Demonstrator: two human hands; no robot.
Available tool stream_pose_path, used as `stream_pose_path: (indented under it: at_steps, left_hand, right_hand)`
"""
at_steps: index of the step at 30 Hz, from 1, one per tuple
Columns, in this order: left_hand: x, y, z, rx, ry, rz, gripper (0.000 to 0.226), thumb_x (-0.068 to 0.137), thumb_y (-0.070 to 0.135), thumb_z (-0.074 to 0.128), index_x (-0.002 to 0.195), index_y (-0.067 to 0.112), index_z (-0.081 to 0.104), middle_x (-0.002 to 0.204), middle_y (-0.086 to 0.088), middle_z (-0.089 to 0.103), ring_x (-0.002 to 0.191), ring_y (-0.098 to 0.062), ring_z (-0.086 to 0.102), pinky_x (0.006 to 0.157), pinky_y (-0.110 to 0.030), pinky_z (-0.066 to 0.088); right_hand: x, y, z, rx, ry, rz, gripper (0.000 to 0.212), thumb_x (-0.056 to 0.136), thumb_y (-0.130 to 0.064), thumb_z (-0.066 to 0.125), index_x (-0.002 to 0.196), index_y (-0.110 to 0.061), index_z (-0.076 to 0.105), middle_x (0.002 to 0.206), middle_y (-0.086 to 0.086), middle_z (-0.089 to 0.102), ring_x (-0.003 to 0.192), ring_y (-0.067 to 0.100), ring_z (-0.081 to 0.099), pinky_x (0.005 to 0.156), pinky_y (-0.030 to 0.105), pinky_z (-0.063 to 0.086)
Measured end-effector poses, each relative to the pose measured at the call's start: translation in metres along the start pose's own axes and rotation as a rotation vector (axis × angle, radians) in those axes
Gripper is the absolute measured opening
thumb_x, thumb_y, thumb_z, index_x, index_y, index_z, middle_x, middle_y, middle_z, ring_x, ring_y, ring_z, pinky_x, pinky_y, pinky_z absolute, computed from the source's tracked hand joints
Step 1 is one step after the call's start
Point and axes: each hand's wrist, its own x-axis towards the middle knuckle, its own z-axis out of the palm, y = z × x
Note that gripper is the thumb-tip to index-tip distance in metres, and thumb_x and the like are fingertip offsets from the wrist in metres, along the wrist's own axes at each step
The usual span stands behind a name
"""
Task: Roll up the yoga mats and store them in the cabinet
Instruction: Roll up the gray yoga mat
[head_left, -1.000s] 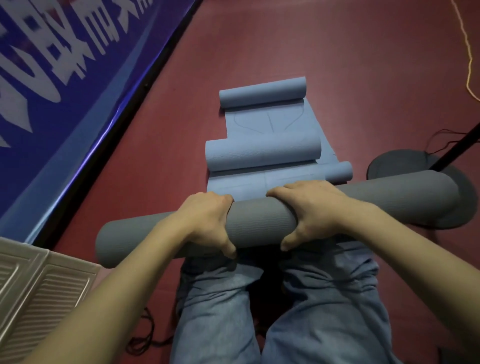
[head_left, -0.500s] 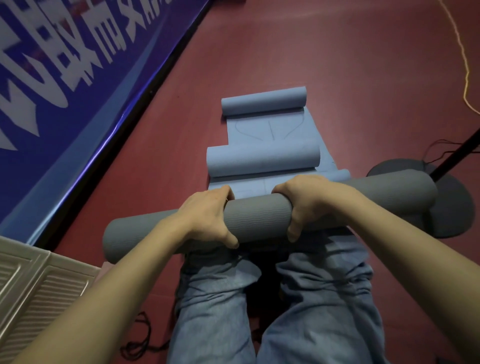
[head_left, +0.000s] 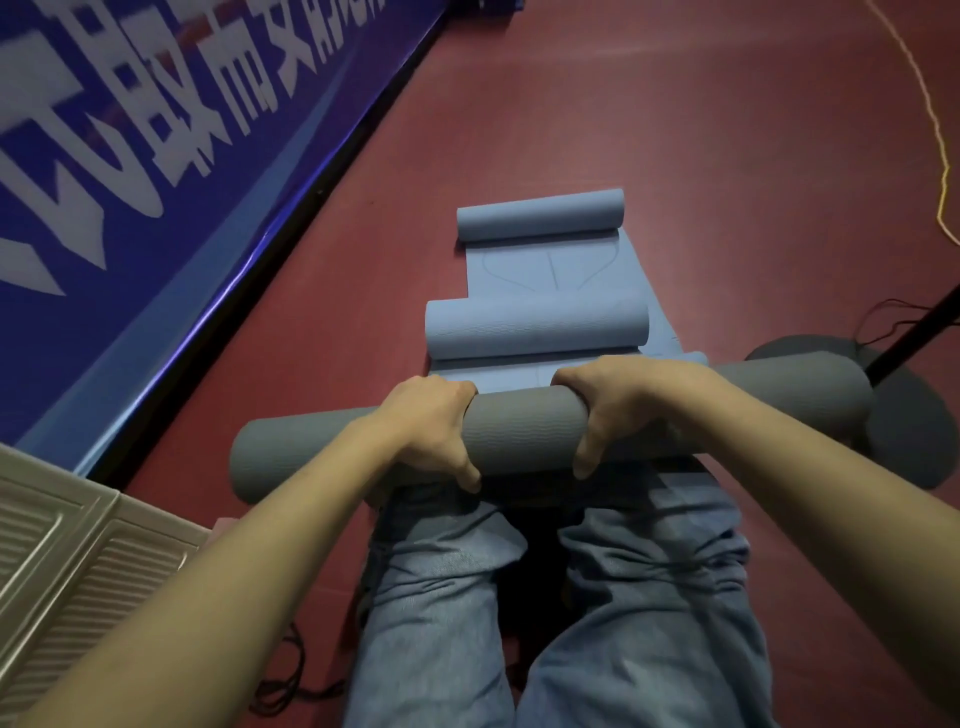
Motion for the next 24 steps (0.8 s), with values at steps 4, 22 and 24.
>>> stream_pose_path:
  at_steps: [4,22,24]
  left_hand:
    - [0.009,-0.006,-0.011,-0.061,-0.098,-0.02,0.079,0.037,0.067,0.087,0.102,0.032,0.06,0.093,0.011,0.064,0.081,-0.014,0.061,0.078,-0.037,0.057]
    - [-0.031,0.012,0.007,0.06,0.075,-0.025,0.084,0.045,0.068,0.084,0.11,0.025,0.052,0.095,0.003,0.066,0.081,-0.026,0.061,0.073,-0.04,0.055]
    - [-0.046,0.017,0.007,0.107,0.087,-0.028,0.084,0.046,0.068,0.083,0.109,0.023,0.051,0.092,0.003,0.065,0.077,-0.025,0.059,0.069,-0.038,0.052]
  right_hand:
    - [0.003,-0.001,0.014,-0.085,0.168,-0.017,0.08,0.046,-0.069,0.081,0.11,-0.032,0.051,0.106,-0.01,0.063,0.096,0.018,0.06,0.083,0.039,0.052]
    - [-0.03,-0.015,0.02,-0.147,0.233,0.008,0.093,0.038,-0.063,0.091,0.116,-0.029,0.054,0.1,-0.007,0.065,0.089,0.021,0.06,0.075,0.037,0.054]
    - [-0.039,-0.022,0.019,-0.158,0.216,0.01,0.092,0.035,-0.063,0.09,0.113,-0.029,0.056,0.096,-0.005,0.064,0.086,0.021,0.06,0.073,0.037,0.054]
